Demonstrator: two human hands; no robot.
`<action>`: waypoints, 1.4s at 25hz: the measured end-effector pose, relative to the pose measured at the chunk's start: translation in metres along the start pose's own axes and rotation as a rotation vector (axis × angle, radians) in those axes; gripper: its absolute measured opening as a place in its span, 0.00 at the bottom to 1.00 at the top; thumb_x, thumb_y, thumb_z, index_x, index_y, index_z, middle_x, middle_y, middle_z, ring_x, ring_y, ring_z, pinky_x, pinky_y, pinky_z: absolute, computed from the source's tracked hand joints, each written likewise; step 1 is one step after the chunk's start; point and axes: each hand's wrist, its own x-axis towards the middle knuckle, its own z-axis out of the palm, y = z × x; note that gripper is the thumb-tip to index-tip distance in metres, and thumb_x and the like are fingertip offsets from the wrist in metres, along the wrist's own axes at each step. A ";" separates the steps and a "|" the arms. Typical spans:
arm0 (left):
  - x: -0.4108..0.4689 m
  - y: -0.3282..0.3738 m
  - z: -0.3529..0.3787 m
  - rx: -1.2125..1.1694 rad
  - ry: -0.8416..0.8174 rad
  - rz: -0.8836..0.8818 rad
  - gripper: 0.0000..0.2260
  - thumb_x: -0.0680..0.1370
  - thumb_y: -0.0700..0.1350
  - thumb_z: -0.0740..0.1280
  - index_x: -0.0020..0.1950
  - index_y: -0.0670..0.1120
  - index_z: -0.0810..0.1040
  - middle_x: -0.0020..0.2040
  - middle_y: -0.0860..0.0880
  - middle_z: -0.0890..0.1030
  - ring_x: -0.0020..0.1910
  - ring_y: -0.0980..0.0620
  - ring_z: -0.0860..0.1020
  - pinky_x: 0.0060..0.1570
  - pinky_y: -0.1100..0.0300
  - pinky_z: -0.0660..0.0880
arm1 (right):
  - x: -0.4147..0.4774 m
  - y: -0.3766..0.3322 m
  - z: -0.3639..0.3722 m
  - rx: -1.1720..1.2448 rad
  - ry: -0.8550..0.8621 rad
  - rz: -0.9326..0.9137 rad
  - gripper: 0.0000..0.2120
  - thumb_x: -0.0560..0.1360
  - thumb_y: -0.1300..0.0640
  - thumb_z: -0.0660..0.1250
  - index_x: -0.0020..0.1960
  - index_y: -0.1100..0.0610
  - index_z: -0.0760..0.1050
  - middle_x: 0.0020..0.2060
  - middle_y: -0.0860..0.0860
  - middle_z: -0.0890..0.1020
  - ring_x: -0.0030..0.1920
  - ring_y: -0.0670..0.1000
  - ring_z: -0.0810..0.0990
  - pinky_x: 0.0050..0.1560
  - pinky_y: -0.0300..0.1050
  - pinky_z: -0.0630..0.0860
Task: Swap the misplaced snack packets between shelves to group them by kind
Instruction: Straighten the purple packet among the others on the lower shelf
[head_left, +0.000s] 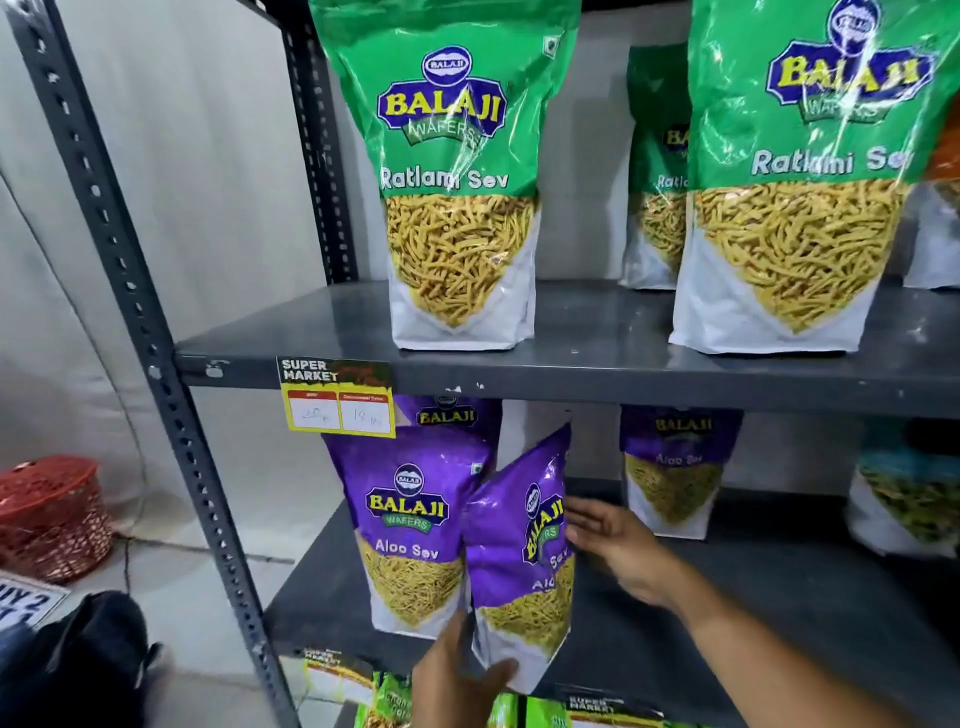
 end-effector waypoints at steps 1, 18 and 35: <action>-0.001 0.008 0.001 0.039 0.089 0.029 0.27 0.61 0.57 0.75 0.60 0.64 0.74 0.50 0.63 0.83 0.50 0.56 0.82 0.40 0.73 0.70 | 0.004 0.000 0.003 0.019 -0.002 0.020 0.20 0.68 0.63 0.73 0.59 0.57 0.75 0.47 0.48 0.86 0.47 0.43 0.83 0.47 0.36 0.79; 0.049 0.091 0.090 -0.424 -0.303 0.107 0.14 0.69 0.24 0.69 0.45 0.43 0.82 0.39 0.54 0.87 0.39 0.58 0.83 0.39 0.65 0.79 | -0.083 -0.033 -0.090 0.056 0.510 -0.094 0.09 0.73 0.68 0.67 0.50 0.58 0.77 0.41 0.51 0.84 0.40 0.51 0.82 0.39 0.43 0.77; 0.043 0.115 0.180 -0.453 -0.259 0.113 0.21 0.70 0.24 0.64 0.45 0.50 0.80 0.40 0.60 0.86 0.48 0.53 0.82 0.47 0.65 0.79 | -0.121 0.048 -0.180 -0.251 0.329 0.117 0.32 0.61 0.67 0.70 0.63 0.52 0.71 0.56 0.48 0.83 0.59 0.48 0.79 0.62 0.50 0.73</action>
